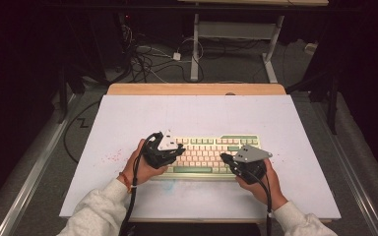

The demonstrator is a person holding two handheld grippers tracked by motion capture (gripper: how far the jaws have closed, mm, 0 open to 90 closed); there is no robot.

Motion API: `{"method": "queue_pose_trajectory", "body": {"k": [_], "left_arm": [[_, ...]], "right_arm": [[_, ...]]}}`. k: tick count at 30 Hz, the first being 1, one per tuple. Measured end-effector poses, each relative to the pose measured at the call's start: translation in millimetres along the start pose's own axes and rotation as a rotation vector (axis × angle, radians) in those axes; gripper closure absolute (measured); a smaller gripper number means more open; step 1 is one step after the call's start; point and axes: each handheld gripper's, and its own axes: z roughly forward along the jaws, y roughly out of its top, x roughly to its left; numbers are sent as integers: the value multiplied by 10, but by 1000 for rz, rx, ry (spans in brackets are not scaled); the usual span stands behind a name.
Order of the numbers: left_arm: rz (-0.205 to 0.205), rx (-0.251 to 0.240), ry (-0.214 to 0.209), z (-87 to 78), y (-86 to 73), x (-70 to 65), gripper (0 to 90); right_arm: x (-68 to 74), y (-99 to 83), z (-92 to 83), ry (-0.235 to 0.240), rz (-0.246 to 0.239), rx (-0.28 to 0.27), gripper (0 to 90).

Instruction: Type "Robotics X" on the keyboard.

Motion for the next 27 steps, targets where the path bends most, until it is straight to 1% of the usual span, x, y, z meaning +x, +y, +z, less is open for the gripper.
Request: {"method": "queue_pose_trajectory", "body": {"k": [1,2,3,5,7,8,9,10,11,14,15,16,18,19,22,24,25,26,27], "left_arm": [[3,-4,6,-11,-10,-1,718],[3,-9,13,-25,-21,0,647],[3,-14,20,-39,-34,2,647],[-2,-28,53,-70,-66,0,549],[-1,-40,70,-110,-106,-1,471],[-3,-46,81,-129,-128,-4,391],[-5,-52,90,-148,-151,-7,391],[-2,-56,94,-171,-175,-9,323],[2,-63,103,-191,-200,-14,323],[-5,-72,118,-247,-283,-31,246],[-7,-74,124,-265,-316,-40,224],[-3,-72,133,-286,-350,-50,224],[3,-69,150,-327,-425,-70,211],[2,-70,155,-351,-463,-74,206],[-4,-58,169,-412,-562,-79,204],[-20,-46,162,-441,-626,-90,204],[-20,-38,167,-454,-654,-95,204],[-21,-32,170,-465,-679,-100,204],[-22,-27,169,-476,-702,-103,204]], "right_arm": [[1,15,25,2,-8,6,899],[1,43,80,12,-11,18,900],[1,43,80,12,-11,18,900],[-3,72,137,19,-14,29,900],[-8,98,194,23,-11,39,900],[-15,125,249,26,-18,53,900],[-15,125,249,26,-18,53,900],[-28,152,304,25,-18,63,900],[-28,152,304,25,-18,63,900],[-36,189,393,27,-22,80,900],[-36,203,454,29,-26,98,900],[-36,203,454,29,-26,98,900],[-34,210,510,23,-27,114,900],[-37,212,559,14,-32,131,900],[-46,211,594,4,-31,144,900],[-54,207,623,-1,-27,156,900],[-54,204,639,-2,-27,161,900],[-54,197,683,-3,-33,189,899],[-54,197,683,-3,-33,189,899]]}}
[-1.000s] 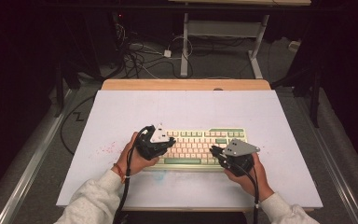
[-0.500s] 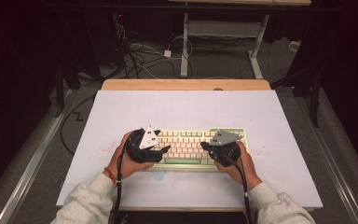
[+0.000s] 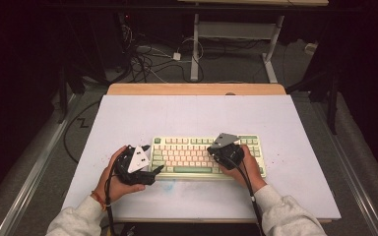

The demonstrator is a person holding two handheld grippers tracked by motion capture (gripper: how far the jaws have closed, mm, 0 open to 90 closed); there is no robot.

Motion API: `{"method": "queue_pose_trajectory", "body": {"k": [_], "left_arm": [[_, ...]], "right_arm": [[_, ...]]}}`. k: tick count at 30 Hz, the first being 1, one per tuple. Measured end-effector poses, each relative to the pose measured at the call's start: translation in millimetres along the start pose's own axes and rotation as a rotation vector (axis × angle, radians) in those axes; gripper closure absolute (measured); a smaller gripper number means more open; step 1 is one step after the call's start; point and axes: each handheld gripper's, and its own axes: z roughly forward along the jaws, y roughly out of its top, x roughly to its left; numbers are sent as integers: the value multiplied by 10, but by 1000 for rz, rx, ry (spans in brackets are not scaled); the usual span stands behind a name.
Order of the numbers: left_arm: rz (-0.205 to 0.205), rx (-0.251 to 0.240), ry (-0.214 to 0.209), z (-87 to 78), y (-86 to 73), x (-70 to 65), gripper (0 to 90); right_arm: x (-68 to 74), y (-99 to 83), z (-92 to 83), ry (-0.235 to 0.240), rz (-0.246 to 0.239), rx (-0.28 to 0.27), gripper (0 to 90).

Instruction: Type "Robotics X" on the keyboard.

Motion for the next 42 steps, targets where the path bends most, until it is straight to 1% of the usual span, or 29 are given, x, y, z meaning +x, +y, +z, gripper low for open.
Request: {"method": "queue_pose_trajectory", "body": {"k": [4,5,6,8,9,10,11,12,13,14,15,16,17,18,19,20,22,23,24,26,27,31,35,37,38,40,41,42], "left_arm": [[-12,10,7,-54,-73,6,204],[-15,11,6,-66,-87,8,204],[-14,14,10,-76,-100,10,204],[-18,16,17,-97,-123,19,207],[-22,18,18,-107,-133,28,209],[-29,16,22,-110,-143,33,209],[-32,19,25,-114,-150,36,211],[-31,24,26,-117,-157,39,215],[-37,22,25,-118,-163,38,215],[-37,24,27,-119,-167,37,216],[-37,27,30,-121,-170,37,219],[-39,28,31,-123,-171,39,224],[-41,29,29,-124,-174,42,224],[-40,31,33,-127,-177,45,232],[-47,32,34,-125,-180,47,236],[-52,36,35,-121,-182,50,238],[-57,43,39,-113,-184,55,256],[-60,47,34,-108,-185,57,256],[-62,53,32,-103,-186,59,257],[-63,57,32,-94,-189,56,259],[-63,60,32,-93,-191,59,259],[-70,58,33,-96,-188,70,258],[-69,63,37,-98,-185,73,263],[-76,62,22,-101,-178,77,312],[-75,64,19,-103,-172,77,319],[-84,66,13,-101,-160,82,395],[-87,69,0,-102,-155,90,422],[-90,72,-11,-102,-147,101,484]], "right_arm": [[8,21,-11,8,4,-10,899],[20,24,-62,9,2,-28,898],[20,24,-62,9,2,-28,898],[20,18,-128,15,7,-55,886],[22,4,-208,22,10,-87,861],[22,4,-208,22,10,-87,861],[22,-7,-249,19,10,-100,851],[17,-34,-332,23,14,-134,802],[17,-34,-332,23,14,-134,802],[12,-48,-374,19,16,-146,794],[6,-63,-413,26,15,-160,777],[6,-97,-499,23,17,-197,704],[6,-97,-499,23,17,-197,704],[4,-116,-537,20,18,-206,676],[3,-137,-574,21,20,-217,634],[7,-190,-645,15,24,-246,559],[8,-244,-699,4,26,-250,483],[8,-244,-699,4,26,-250,483],[11,-307,-756,-27,34,-270,424],[3,-368,-807,-45,47,-281,359],[3,-368,-807,-45,47,-281,359],[5,-485,-897,-97,43,-286,310],[-2,-600,-967,-117,65,-293,292],[1,-652,-989,-126,68,-287,288],[7,-679,-1003,-133,63,-287,289],[20,-730,-1024,-141,60,-283,289],[29,-758,-1031,-147,59,-283,289],[41,-786,-1035,-150,58,-283,289]]}}
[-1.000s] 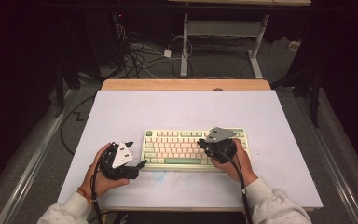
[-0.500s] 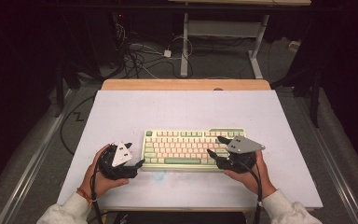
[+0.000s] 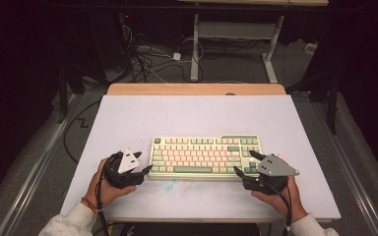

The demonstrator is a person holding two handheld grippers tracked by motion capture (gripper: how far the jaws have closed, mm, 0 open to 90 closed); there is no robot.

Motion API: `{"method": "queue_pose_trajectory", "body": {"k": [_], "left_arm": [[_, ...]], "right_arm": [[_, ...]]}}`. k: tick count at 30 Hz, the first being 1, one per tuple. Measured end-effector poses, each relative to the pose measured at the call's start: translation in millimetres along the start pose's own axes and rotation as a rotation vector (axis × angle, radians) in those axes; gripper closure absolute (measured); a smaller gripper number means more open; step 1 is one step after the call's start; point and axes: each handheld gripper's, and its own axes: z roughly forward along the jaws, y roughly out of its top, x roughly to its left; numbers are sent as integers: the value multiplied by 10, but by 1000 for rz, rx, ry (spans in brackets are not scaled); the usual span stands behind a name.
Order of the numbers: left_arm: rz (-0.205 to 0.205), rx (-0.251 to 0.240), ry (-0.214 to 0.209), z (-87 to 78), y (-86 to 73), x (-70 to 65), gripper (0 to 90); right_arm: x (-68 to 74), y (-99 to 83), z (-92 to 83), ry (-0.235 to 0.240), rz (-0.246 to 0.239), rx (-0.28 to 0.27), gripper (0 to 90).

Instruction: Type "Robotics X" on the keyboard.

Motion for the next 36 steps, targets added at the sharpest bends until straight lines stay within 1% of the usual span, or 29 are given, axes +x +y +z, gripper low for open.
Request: {"method": "queue_pose_trajectory", "body": {"k": [1,3,4,5,7,10,13,15,17,19,23,24,25,27,29,30,33,36], "left_arm": [[4,11,-4,-3,14,10,557],[-1,11,-22,-14,42,36,668],[-1,15,-29,-17,61,48,707],[8,22,-29,-19,82,53,744],[11,25,-43,-12,127,59,802],[27,35,-67,2,216,64,853],[25,30,-91,24,313,67,871],[37,36,-88,44,379,61,872],[40,39,-99,68,436,61,873],[48,46,-97,101,490,61,873],[61,53,-114,185,605,43,872],[60,53,-120,213,635,32,872],[69,54,-120,241,667,23,872],[76,61,-136,305,728,-1,871],[89,70,-140,372,791,-28,867],[94,75,-153,405,823,-38,865],[108,81,-169,502,912,-80,863],[126,91,-179,605,993,-135,865]], "right_arm": [[11,-26,-8,-2,-6,7,289],[26,-70,-18,1,-10,25,289],[29,-89,-29,3,-6,25,290],[29,-103,-37,2,-5,24,290],[35,-122,-52,0,3,28,290],[42,-138,-68,-2,6,30,291],[49,-140,-66,-4,4,31,292],[57,-136,-61,-5,3,33,293],[62,-136,-55,-3,0,33,293],[66,-141,-49,-1,0,40,294],[68,-146,-38,0,0,44,294],[66,-147,-38,-1,1,46,295],[66,-149,-37,0,3,47,295],[64,-154,-32,1,1,51,295],[60,-161,-23,3,1,55,295],[59,-163,-19,5,0,58,295],[64,-165,-15,5,-7,62,295],[63,-168,-13,4,-9,64,297]]}}
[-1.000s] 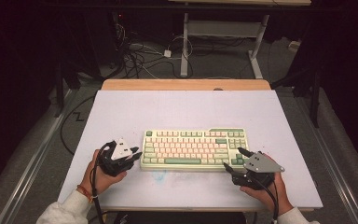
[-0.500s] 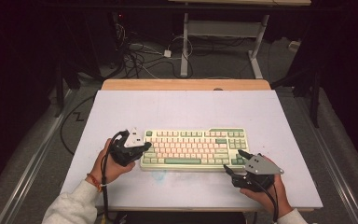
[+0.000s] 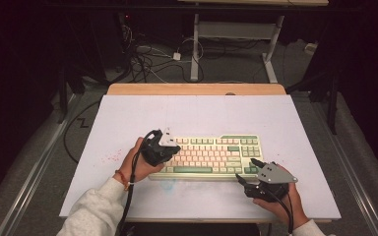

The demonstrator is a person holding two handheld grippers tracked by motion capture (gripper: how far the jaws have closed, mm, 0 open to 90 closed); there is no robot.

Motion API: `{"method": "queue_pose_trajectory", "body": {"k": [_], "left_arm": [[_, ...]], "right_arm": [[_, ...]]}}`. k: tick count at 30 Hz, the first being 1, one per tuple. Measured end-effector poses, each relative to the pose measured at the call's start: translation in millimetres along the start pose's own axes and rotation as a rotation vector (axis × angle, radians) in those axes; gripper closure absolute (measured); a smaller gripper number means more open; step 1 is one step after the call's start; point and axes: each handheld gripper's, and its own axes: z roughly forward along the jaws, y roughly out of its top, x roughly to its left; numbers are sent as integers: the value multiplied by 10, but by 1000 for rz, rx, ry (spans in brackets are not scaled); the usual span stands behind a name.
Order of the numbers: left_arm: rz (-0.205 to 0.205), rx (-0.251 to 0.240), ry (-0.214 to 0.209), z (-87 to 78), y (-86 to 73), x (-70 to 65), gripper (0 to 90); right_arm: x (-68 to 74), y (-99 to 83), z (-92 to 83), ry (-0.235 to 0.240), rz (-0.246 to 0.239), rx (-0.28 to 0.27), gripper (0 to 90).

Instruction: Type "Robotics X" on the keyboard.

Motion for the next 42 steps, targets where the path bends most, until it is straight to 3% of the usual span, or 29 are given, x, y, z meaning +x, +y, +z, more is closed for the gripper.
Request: {"method": "queue_pose_trajectory", "body": {"k": [7,13,21,26,29,36,39,42], "left_arm": [[25,21,-25,208,153,-49,866],[23,49,-23,332,168,-37,865],[10,69,-23,409,145,-2,857],[23,80,-25,446,141,-22,862],[39,86,-6,436,155,-44,851],[20,23,12,287,126,9,834],[6,-20,21,190,93,34,808],[20,-48,44,96,58,40,742]], "right_arm": [[6,-12,11,8,-7,8,298],[7,-18,19,11,-9,13,298],[11,-21,30,16,-13,18,298],[9,-25,36,16,-16,27,299],[16,-25,40,17,-18,30,300],[6,-18,19,10,-19,21,300],[3,-18,17,11,-18,21,300],[2,-20,18,11,-20,24,302]]}}
